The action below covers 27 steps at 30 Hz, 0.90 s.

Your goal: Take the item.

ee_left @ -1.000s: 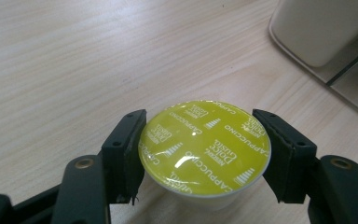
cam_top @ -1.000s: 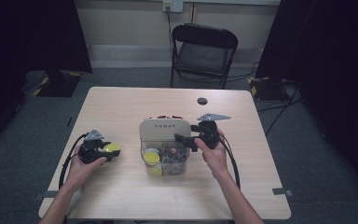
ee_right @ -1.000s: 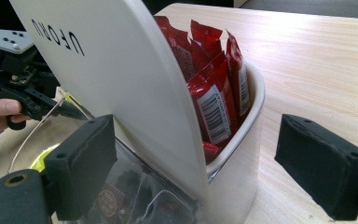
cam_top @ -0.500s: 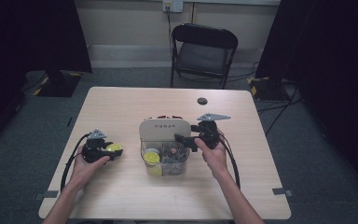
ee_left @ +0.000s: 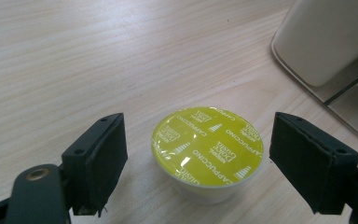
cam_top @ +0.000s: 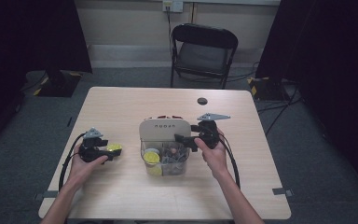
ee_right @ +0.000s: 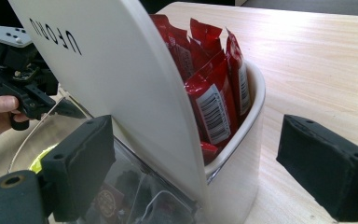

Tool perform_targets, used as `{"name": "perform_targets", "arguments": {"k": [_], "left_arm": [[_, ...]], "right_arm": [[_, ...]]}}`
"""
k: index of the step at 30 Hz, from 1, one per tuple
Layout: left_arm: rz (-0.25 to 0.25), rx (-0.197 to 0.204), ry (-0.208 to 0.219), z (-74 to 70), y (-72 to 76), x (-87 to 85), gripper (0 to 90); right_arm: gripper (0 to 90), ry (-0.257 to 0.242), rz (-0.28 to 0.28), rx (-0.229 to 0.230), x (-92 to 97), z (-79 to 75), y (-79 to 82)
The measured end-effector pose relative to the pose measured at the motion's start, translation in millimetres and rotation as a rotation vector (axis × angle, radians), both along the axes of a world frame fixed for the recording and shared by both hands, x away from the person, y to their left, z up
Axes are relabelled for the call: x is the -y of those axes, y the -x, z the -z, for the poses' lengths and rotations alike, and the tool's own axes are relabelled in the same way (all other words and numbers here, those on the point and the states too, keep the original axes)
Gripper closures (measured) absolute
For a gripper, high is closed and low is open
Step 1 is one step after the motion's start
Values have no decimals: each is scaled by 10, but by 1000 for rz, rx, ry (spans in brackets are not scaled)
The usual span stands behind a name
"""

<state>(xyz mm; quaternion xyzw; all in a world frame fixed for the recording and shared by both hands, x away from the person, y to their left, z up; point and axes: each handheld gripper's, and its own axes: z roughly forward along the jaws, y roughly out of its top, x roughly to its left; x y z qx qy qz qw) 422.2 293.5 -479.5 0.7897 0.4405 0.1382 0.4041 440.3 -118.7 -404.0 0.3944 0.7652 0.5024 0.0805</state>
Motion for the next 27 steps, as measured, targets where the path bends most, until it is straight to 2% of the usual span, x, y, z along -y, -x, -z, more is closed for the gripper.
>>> {"name": "perform_targets", "arguments": {"k": [5, 7, 8, 12, 16, 18, 23, 25, 27], "left_arm": [[-23, 22, 0, -20, 58, -53, 182], [-35, 30, -25, -29, 84, -69, 158], [-39, 31, -22, -31, 97, -72, 159], [-35, 36, -17, -79, 158, -100, 158], [-16, 42, -30, -118, 234, -88, 158], [-13, 63, -44, -112, 299, -93, 158], [-8, 43, -60, -25, 408, -114, 160], [-15, 29, -47, 4, 443, -117, 162], [-2, 20, -93, 29, 484, -115, 165]], "right_arm": [[95, -3, -7, -4, -11, 8, -11], [96, -2, -9, -5, -15, 8, -12], [96, -2, -8, -6, -15, 8, -11], [109, 4, -4, 0, -20, -1, 2], [127, 0, -1, 4, -16, -14, 12], [137, 0, 1, 7, -7, -27, 22], [162, 15, 9, 17, 3, -49, 47], [180, 17, 9, 18, 4, -57, 60], [194, 15, 13, 24, 8, -68, 73]]}}
